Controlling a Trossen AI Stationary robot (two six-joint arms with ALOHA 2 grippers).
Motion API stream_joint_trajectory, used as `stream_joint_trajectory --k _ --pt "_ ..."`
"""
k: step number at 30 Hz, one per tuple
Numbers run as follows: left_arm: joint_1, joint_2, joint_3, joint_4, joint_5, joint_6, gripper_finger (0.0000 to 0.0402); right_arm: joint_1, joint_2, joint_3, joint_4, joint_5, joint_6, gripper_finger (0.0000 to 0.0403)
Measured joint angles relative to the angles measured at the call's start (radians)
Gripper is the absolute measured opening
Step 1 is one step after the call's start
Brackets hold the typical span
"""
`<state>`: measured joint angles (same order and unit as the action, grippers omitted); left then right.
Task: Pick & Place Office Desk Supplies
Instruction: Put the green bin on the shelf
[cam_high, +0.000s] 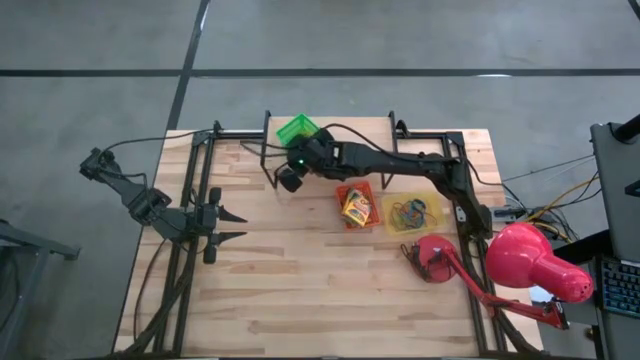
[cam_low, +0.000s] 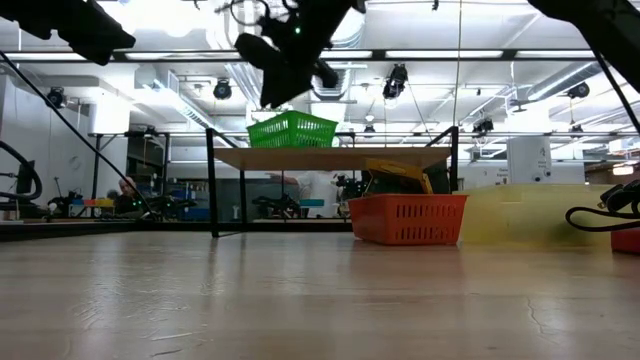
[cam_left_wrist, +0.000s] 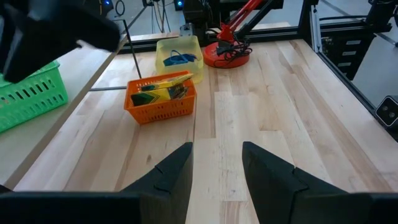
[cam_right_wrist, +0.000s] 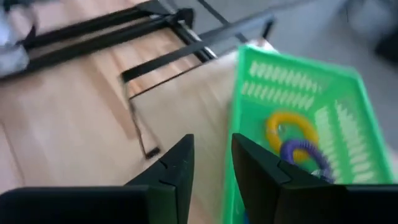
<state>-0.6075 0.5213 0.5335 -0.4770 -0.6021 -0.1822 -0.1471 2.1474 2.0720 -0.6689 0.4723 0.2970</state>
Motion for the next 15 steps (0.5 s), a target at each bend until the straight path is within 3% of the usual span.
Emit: stream_joint_trajectory --k 6,12,15 --pt "0.0 0.0 0.0 0.0 0.0 0.0 0.0141 0.048 -0.026 0.021 -0.088 0.002 -0.395 0.0103" --pt "0.0 0.0 0.0 0.0 0.0 0.0 0.0141 0.076 -0.049 0.107 -0.384 0.0 -0.733 0.0097" --pt "0.0 0.0 0.0 0.0 0.0 0.0 0.0141 0.075 -0.049 0.144 -0.502 -0.005 -0.829 0.0096"
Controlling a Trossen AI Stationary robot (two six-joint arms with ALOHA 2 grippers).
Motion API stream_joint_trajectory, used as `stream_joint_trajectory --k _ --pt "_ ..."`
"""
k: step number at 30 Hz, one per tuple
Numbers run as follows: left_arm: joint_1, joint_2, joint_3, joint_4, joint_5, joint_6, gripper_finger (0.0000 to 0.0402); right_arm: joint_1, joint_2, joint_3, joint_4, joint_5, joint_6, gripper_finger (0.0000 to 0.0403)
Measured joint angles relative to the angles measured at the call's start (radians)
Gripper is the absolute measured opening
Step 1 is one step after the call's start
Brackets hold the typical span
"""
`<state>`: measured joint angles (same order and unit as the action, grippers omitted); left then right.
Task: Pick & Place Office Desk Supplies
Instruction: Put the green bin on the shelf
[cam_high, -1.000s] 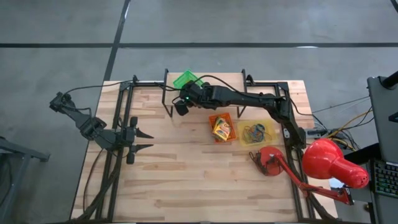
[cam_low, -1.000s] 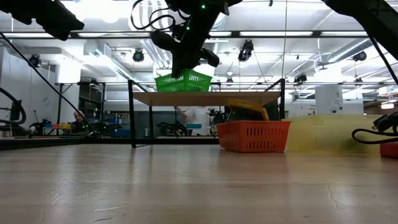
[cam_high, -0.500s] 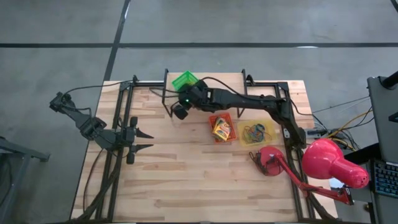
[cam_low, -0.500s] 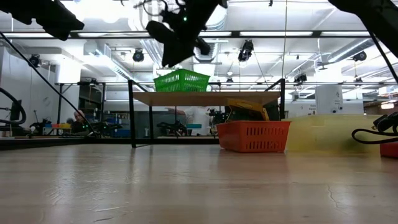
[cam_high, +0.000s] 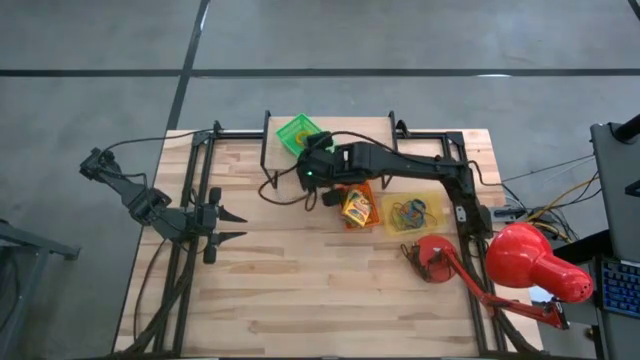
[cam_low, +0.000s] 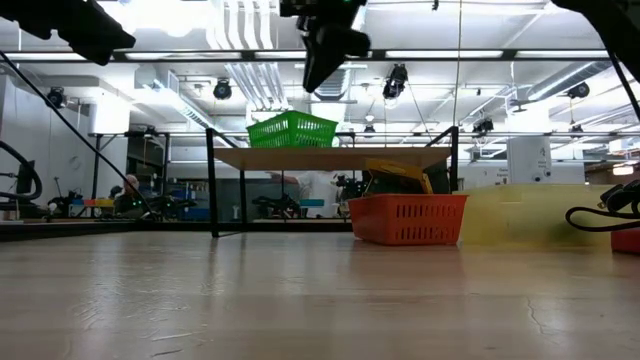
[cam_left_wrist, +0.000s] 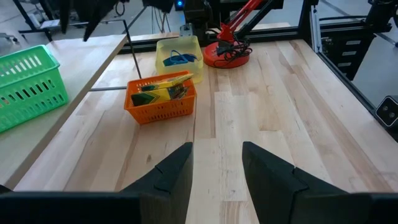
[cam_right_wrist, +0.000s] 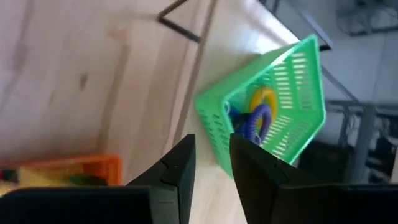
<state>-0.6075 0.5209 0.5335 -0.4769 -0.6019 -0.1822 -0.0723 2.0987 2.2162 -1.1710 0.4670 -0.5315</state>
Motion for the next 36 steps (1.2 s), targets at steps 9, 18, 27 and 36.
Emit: stream_joint_trajectory --k 9,18,27,36 --pt "0.0 0.0 0.0 0.0 0.0 0.0 0.0141 -0.063 -0.006 0.049 -0.053 -0.11 -0.201 0.0095" --pt "0.0 0.0 0.0 0.0 0.0 0.0 0.0141 -0.156 -0.006 0.049 -0.053 -0.263 -0.232 0.0095" --pt "0.0 0.0 0.0 0.0 0.0 0.0 0.0141 -0.177 -0.006 0.047 -0.052 -0.295 -0.232 0.0095" --pt "0.0 0.0 0.0 0.0 0.0 0.0 0.0141 -0.184 -0.005 -0.015 -0.014 -0.296 -0.238 0.0095"
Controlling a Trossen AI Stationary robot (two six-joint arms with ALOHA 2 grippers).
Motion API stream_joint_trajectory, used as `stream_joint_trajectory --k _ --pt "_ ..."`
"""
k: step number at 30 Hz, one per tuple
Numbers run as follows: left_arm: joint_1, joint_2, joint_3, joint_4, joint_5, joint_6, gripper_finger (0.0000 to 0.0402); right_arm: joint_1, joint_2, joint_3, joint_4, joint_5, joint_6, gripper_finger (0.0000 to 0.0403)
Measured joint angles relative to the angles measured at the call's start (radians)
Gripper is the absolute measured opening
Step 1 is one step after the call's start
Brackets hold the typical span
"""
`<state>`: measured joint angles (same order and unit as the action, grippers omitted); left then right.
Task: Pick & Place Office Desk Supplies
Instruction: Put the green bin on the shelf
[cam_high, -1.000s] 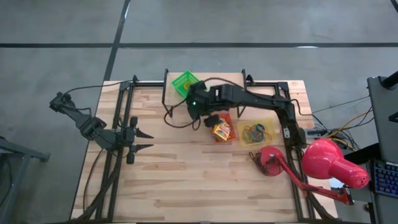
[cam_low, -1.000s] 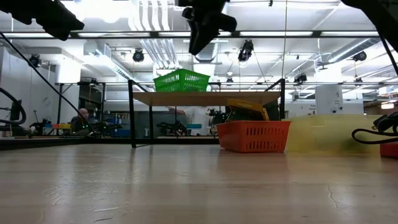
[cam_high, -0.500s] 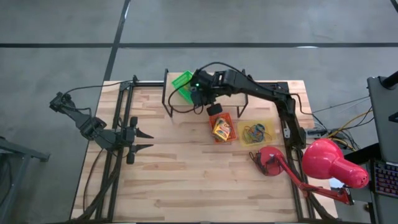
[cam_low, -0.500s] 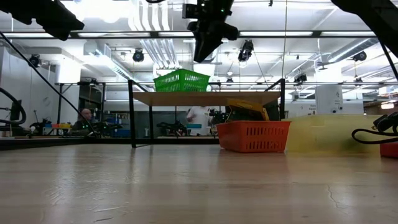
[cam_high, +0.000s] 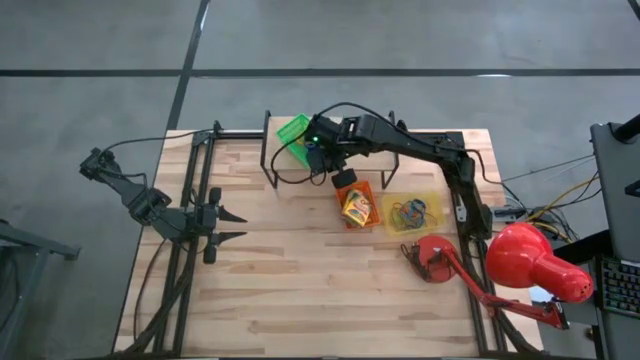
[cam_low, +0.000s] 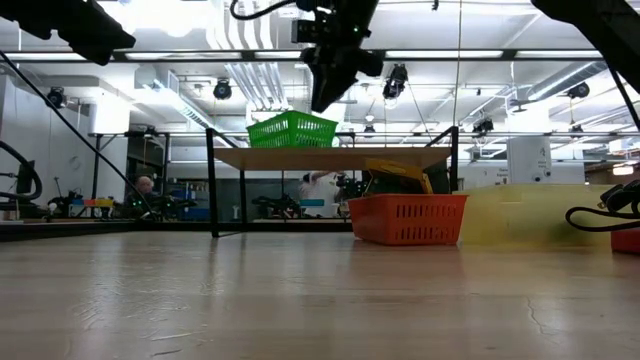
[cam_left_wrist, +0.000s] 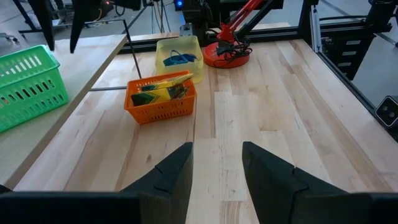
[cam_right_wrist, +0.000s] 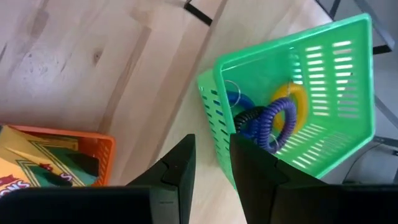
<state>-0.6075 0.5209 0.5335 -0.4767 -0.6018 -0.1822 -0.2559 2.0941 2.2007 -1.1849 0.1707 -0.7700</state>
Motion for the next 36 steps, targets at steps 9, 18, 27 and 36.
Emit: stream_joint_trajectory --k 9,18,27,36 --pt "0.0 0.0 0.0 0.0 0.0 0.0 0.0141 -0.012 0.0 -0.059 0.071 0.003 0.001 0.0095" --pt "0.0 0.0 0.0 0.0 0.0 0.0 0.0141 -0.014 0.001 -0.069 0.104 0.004 0.016 0.0075" --pt "0.0 0.0 0.0 0.0 0.0 0.0 0.0141 -0.009 -0.004 -0.069 0.12 0.004 0.011 0.0059" --pt "0.0 0.0 0.0 0.0 0.0 0.0 0.0141 0.001 -0.009 -0.025 0.126 -0.002 0.006 0.0059"
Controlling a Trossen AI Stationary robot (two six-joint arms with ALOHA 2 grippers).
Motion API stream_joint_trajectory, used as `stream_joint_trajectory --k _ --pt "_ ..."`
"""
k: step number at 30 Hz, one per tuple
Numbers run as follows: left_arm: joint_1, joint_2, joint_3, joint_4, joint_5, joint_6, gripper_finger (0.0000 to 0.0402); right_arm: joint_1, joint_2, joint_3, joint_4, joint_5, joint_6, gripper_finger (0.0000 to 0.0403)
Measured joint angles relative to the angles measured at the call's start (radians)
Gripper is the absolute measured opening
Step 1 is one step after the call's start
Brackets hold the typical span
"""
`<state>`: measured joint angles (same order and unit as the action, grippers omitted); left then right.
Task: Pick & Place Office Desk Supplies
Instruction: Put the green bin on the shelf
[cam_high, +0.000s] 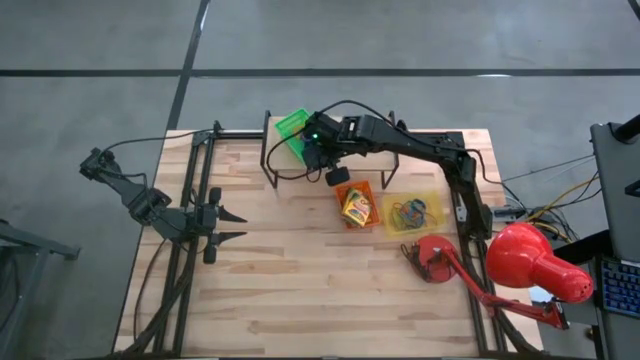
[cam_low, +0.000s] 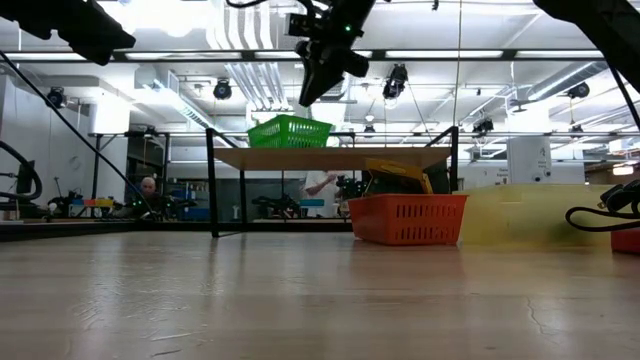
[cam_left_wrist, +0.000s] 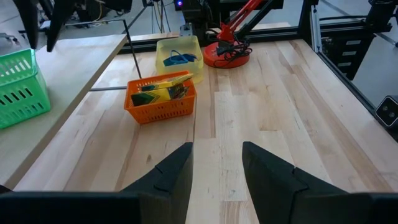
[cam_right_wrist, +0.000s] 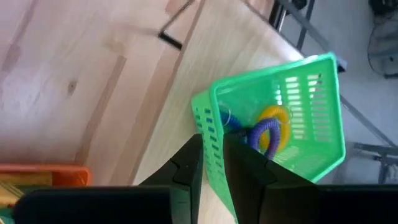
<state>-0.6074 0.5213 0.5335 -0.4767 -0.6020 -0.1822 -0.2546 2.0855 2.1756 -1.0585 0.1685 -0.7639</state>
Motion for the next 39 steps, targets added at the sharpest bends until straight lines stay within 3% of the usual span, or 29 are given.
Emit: stream_joint_trajectory --k 6,11,16,39 --pt "0.0 0.0 0.0 0.0 0.0 0.0 0.0141 -0.009 0.0 0.01 0.025 -0.021 0.058 0.0093" --pt "0.0 0.0 0.0 0.0 0.0 0.0 0.0141 -0.024 0.0 0.01 0.021 -0.03 -0.017 0.0137" --pt "0.0 0.0 0.0 0.0 0.0 0.0 0.0141 -0.033 0.0 0.009 0.018 -0.056 -0.048 0.0155" --pt "0.0 0.0 0.0 0.0 0.0 0.0 0.0141 -0.058 -0.002 -0.087 0.068 -0.083 -0.049 0.0116"
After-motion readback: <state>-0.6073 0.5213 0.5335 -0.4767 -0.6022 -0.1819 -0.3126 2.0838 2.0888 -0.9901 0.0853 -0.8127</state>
